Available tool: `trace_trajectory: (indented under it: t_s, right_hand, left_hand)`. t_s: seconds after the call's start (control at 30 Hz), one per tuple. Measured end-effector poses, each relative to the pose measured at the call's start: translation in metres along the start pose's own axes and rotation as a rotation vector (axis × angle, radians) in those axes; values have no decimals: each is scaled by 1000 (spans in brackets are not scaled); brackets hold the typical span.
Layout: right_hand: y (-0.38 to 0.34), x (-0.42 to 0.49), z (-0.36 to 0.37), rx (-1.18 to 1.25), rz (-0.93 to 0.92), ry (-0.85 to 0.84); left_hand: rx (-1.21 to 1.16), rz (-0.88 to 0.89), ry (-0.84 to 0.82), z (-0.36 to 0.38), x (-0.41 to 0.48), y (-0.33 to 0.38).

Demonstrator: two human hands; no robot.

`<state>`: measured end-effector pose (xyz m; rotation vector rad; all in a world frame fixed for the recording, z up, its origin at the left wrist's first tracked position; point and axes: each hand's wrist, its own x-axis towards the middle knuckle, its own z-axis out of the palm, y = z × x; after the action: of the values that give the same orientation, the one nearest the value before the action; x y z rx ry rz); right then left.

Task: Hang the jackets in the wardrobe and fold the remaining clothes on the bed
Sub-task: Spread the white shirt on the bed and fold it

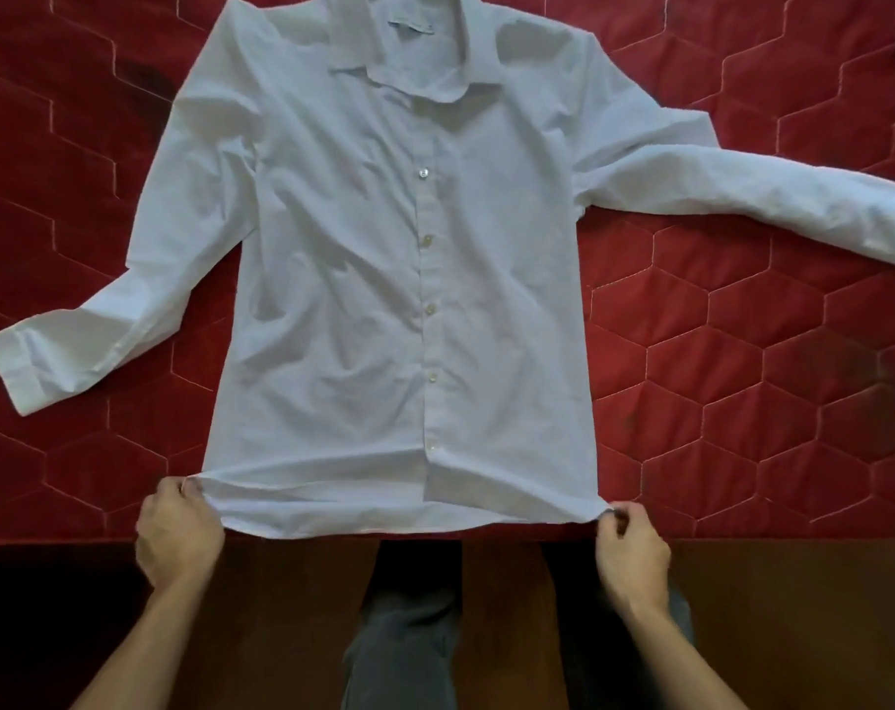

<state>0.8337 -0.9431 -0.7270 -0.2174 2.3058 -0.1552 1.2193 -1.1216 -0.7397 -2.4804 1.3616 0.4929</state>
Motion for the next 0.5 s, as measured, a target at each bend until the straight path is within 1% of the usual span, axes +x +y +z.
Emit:
trace_trajectory:
  t_s: [0.03, 0.07, 0.1, 0.17, 0.2, 0.23, 0.27, 0.37, 0.43, 0.5]
  right_hand:
    - [-2, -1, 1, 26, -59, -28]
    - [-4, -1, 4, 30, -117, -45]
    - [-5, 0, 7, 11, -159, -48]
    - [-6, 7, 13, -38, -209, 3]
    - [-7, 10, 16, -61, -224, 37]
    - [-8, 12, 16, -67, -237, 67]
    - [-7, 13, 14, -52, -260, 89]
    - [-2, 5, 0, 67, -393, 106]
    - [13, 0, -8, 16, -406, 73]
    - [30, 3, -10, -101, -303, 31]
  left_hand:
    - [54, 35, 0, 1, -4, 1]
    - [124, 123, 6, 4, -8, 1]
    - [195, 247, 6, 10, -10, -1]
    - [273, 488, -6, 21, -17, 0]
    - [282, 571, 6, 23, -20, 4]
    - [265, 609, 30, 25, -22, 8]
    - [220, 596, 41, 26, -25, 11]
    - [16, 437, 47, 22, -29, 8]
    - [34, 395, 55, 18, -32, -8]
    - [131, 373, 28, 16, -36, -25]
